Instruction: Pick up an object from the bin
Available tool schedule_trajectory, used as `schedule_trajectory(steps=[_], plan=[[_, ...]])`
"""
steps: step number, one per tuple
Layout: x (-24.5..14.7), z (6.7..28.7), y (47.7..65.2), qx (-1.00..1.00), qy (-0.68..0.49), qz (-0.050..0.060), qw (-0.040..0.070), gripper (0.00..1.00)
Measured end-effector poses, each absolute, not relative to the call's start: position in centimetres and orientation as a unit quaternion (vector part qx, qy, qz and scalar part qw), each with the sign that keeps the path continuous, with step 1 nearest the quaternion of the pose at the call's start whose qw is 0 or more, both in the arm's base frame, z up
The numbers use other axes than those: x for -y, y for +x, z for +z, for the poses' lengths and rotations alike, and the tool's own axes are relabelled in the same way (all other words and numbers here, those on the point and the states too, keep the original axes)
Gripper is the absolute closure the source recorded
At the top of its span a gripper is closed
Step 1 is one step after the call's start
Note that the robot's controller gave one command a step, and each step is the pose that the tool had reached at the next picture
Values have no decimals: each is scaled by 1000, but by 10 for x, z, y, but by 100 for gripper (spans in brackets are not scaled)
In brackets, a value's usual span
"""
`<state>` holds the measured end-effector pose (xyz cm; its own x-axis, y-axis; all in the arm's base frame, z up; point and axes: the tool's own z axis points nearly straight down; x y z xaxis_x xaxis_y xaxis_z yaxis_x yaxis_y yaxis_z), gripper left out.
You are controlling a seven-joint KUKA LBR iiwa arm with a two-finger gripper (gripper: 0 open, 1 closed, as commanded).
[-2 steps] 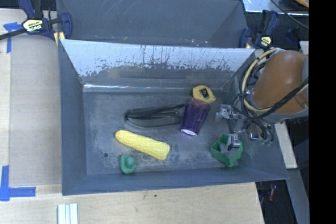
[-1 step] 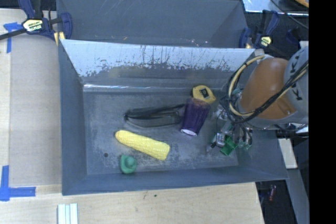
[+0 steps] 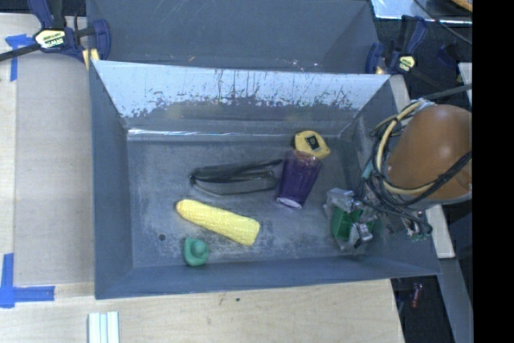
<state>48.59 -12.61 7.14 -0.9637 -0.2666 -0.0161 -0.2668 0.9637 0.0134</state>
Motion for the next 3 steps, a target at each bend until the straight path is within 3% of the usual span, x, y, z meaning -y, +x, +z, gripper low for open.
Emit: schedule_trajectory(steps=[1, 3], plan=[[126, 71, 486, -991, -134, 8, 7, 100], [127, 122, 484, -991, -133, 7, 6, 100]])
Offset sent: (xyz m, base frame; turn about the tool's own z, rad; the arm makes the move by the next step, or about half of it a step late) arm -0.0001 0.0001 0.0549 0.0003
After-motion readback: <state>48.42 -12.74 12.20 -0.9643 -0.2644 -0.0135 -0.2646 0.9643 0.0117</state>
